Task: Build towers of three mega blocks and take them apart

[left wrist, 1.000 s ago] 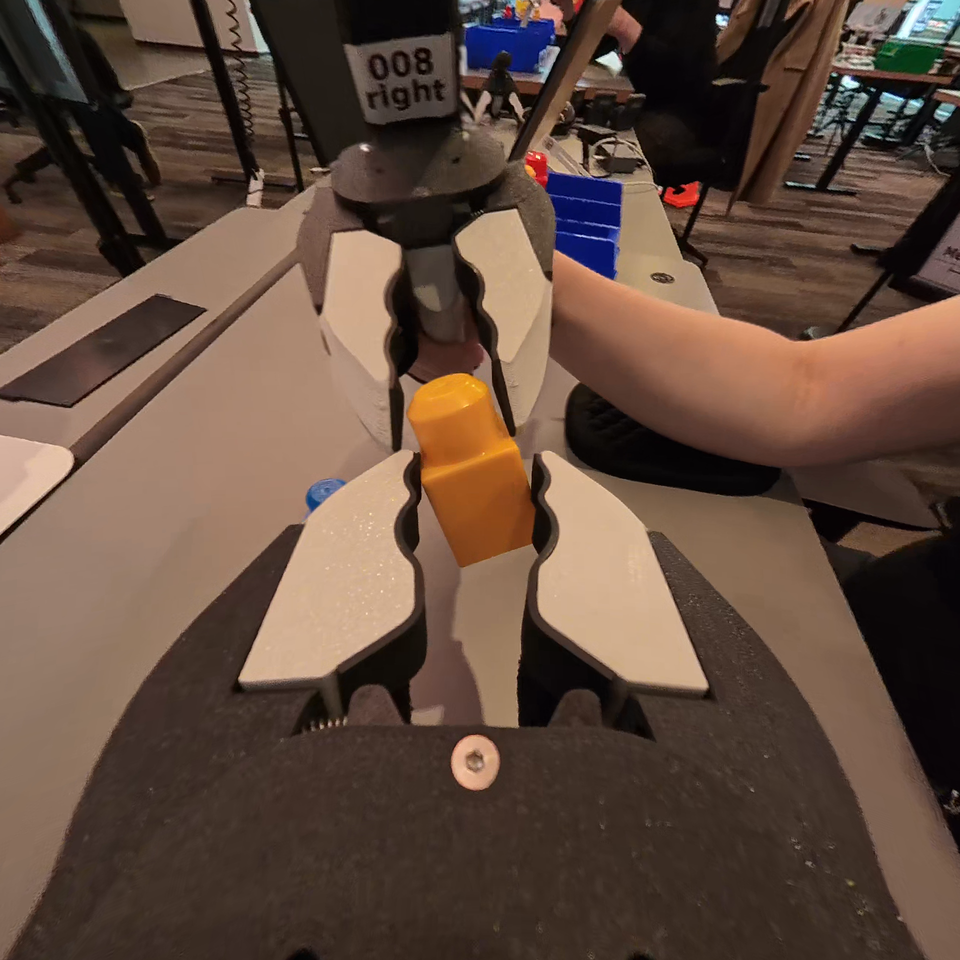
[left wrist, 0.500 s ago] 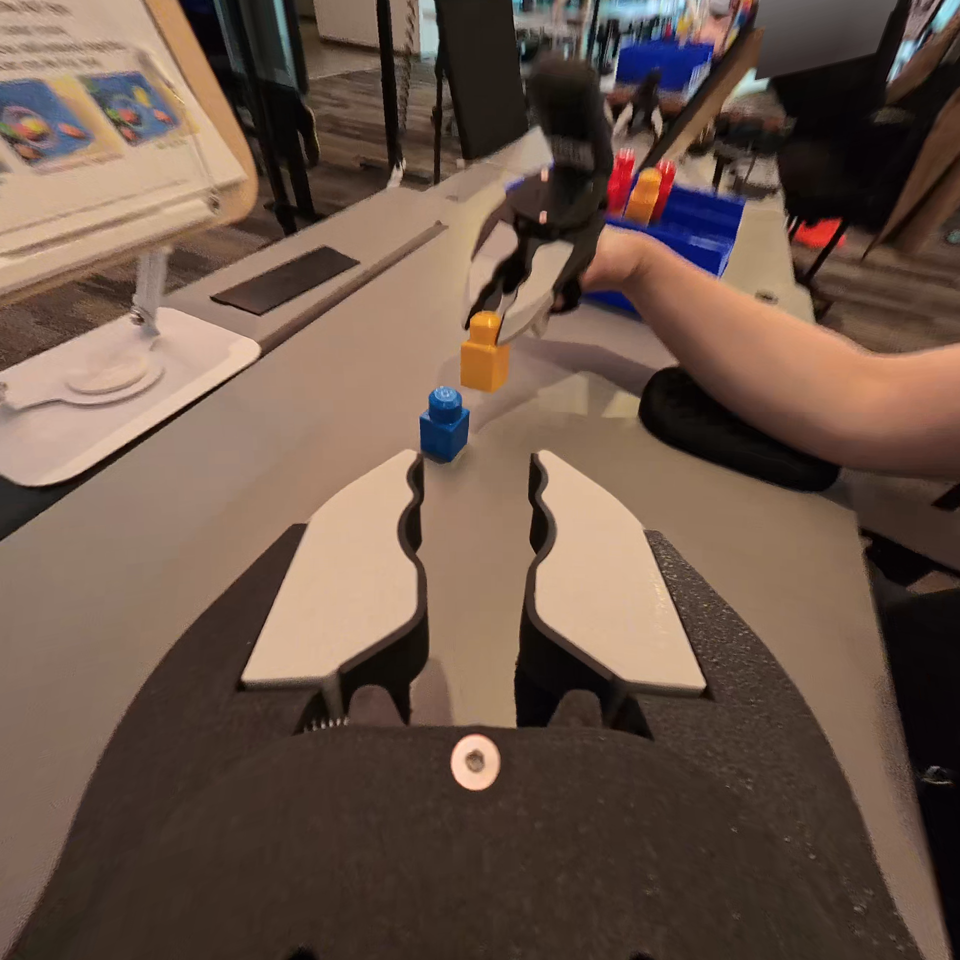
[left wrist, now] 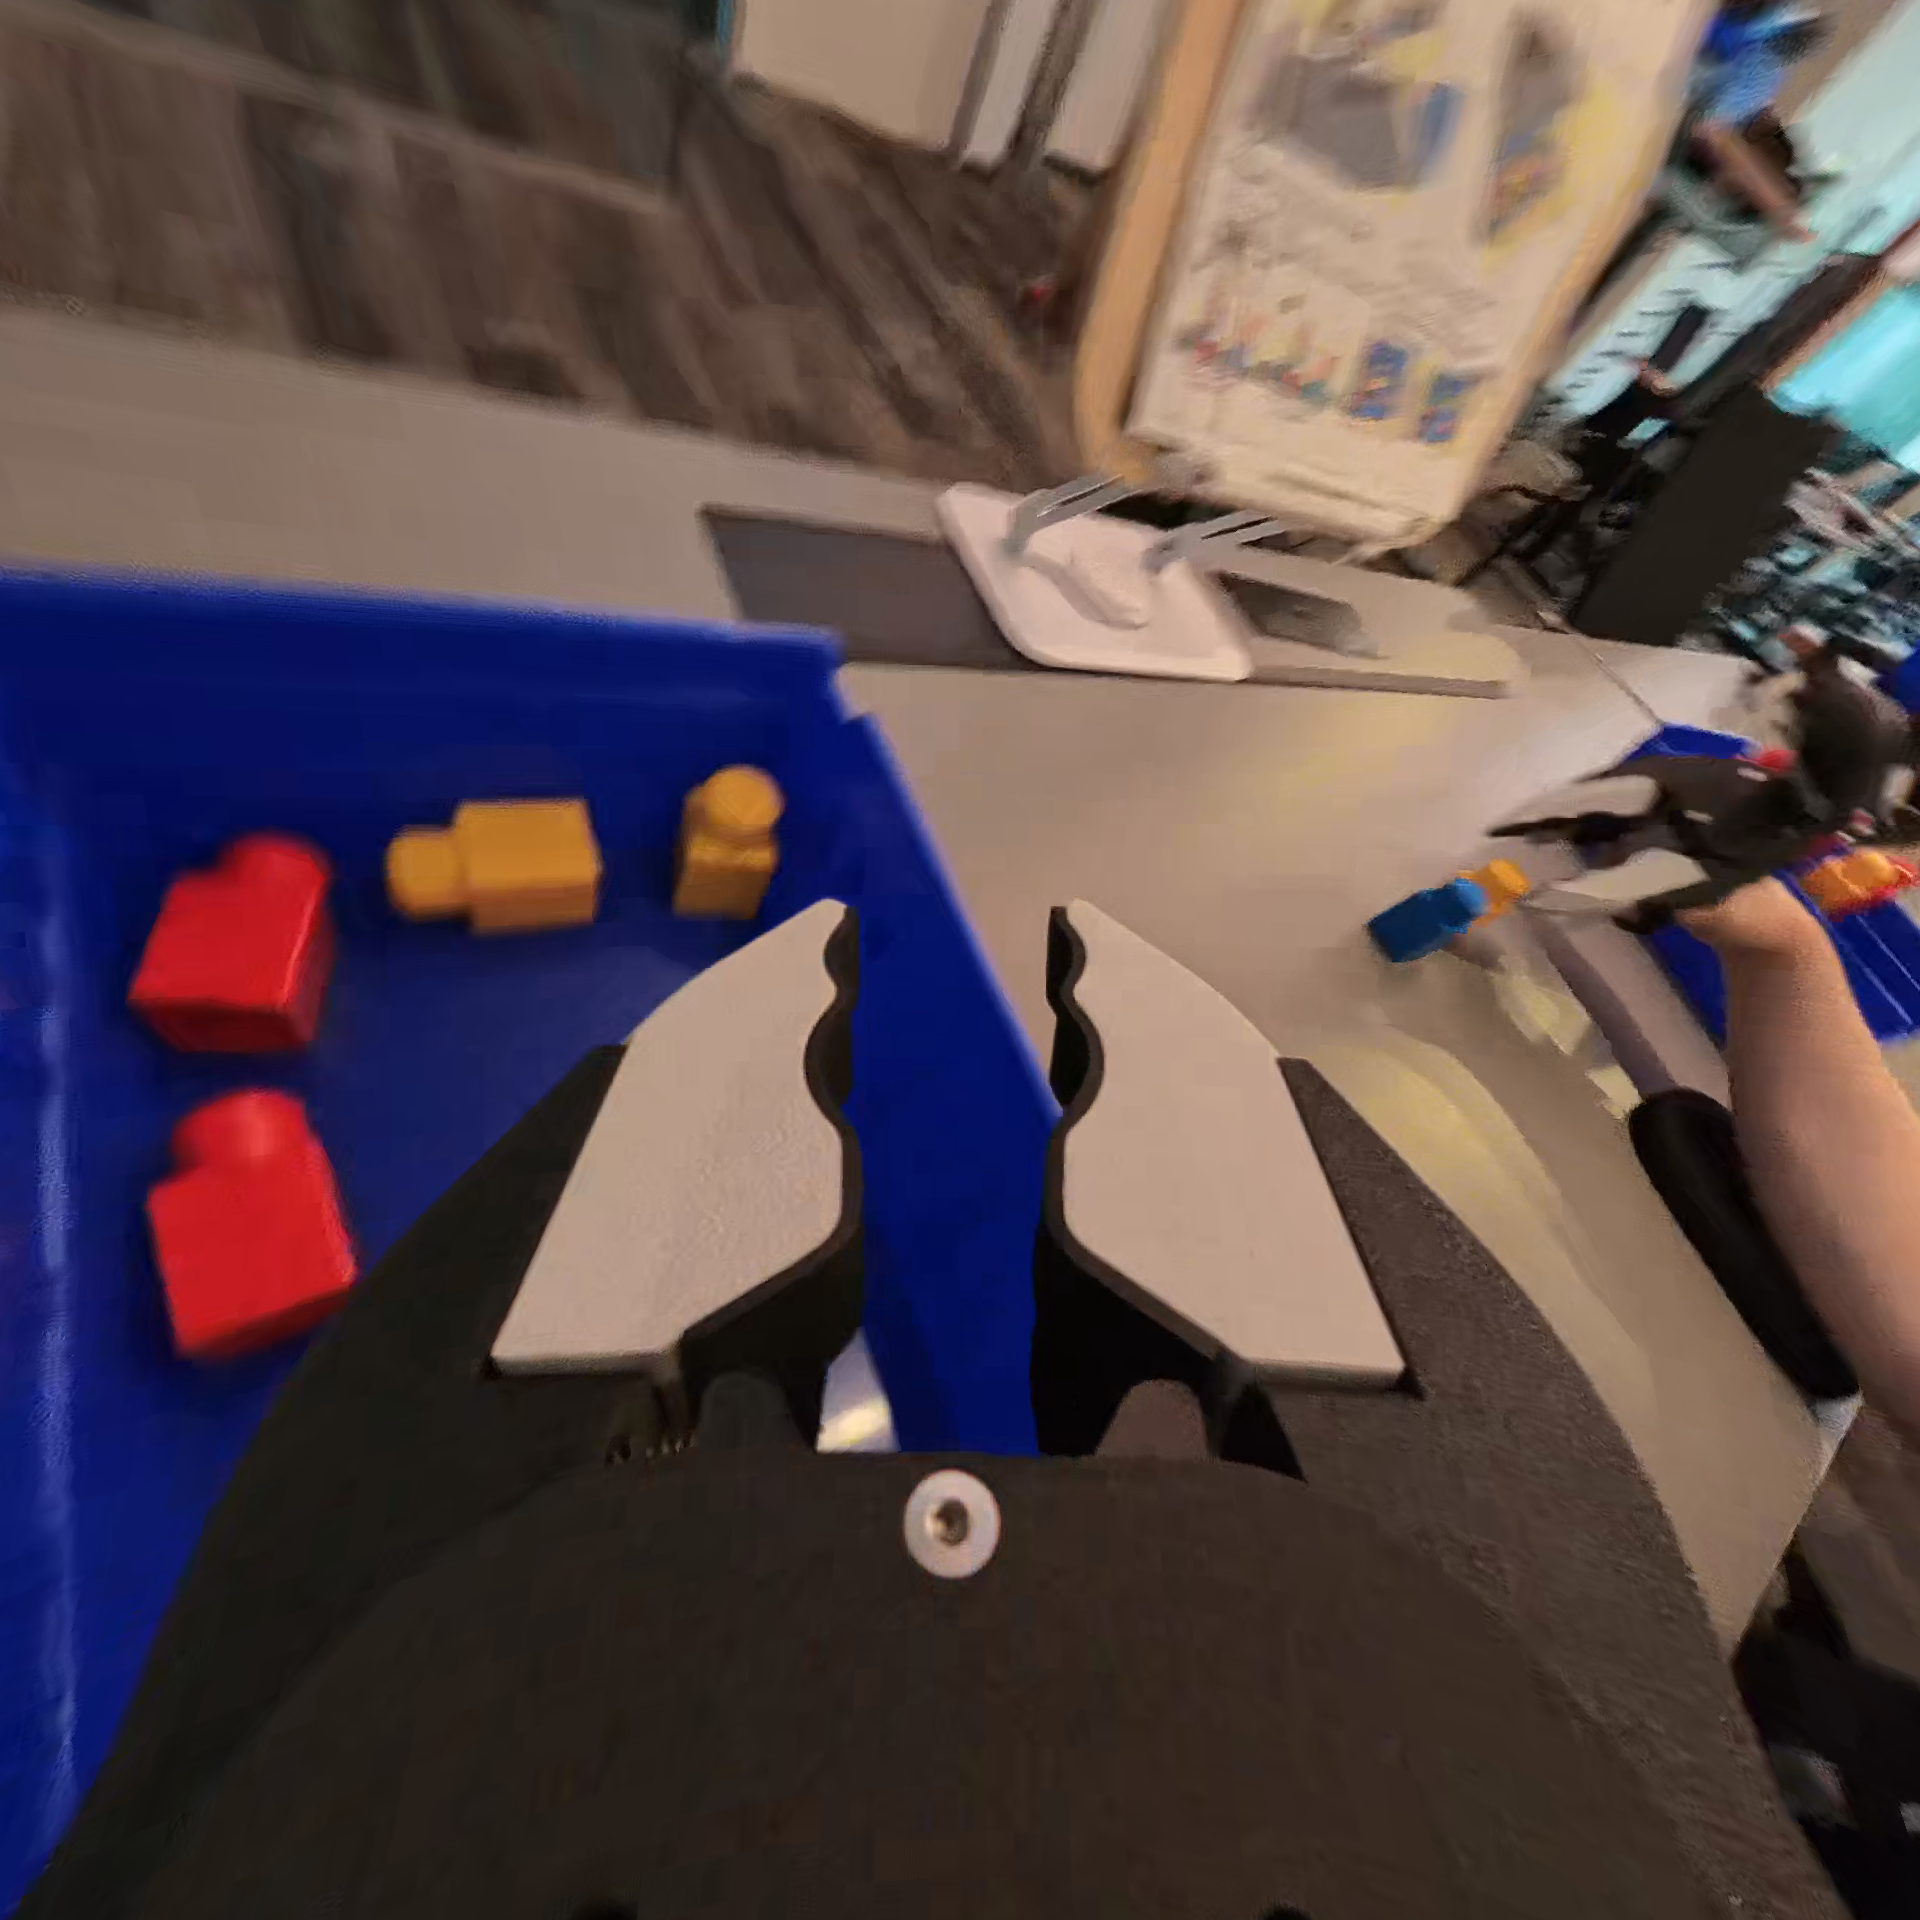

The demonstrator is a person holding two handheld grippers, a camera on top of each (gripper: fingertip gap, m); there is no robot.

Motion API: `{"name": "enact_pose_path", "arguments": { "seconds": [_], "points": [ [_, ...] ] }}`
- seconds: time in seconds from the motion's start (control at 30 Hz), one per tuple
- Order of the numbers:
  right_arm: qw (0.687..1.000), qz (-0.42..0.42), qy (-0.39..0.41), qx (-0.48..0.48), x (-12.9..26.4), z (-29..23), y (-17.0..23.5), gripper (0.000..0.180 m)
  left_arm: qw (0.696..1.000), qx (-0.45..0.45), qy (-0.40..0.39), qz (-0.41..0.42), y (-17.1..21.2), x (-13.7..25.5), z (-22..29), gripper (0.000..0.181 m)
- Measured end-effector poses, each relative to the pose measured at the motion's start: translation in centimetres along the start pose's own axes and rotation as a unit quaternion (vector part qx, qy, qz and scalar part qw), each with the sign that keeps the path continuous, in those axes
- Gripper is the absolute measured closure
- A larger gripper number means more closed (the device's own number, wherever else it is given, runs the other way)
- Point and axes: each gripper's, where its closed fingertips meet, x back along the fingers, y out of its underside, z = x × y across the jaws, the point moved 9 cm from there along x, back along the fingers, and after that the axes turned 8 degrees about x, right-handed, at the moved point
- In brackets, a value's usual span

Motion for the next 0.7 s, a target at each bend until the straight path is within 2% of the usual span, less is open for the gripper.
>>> {"name": "enact_pose_path", "arguments": {
  "seconds": [0.17,0.33,0.53,0.7],
  "points": [
    [0.998,0.05,0.048,-0.007,2.3,0.6,-0.7,0.131,0.988,0.129,-0.082,-0.03,0.7,-3.2,-5.0,0.154],
    [0.996,0.056,0.072,-0.016,3.4,0.9,-0.3,0.132,0.957,0.22,-0.151,-0.112,0.4,-7.6,-7.5,0.144],
    [0.997,0.024,0.067,-0.022,2.9,1.0,0.5,0.135,0.929,0.288,-0.215,-0.085,-0.3,-10.3,-9.6,0.137],
    [0.998,0.013,0.059,-0.022,2.6,1.0,0.7,0.137,0.914,0.319,-0.238,-0.078,-0.2,-12.1,-10.3,0.139]
  ]
}}
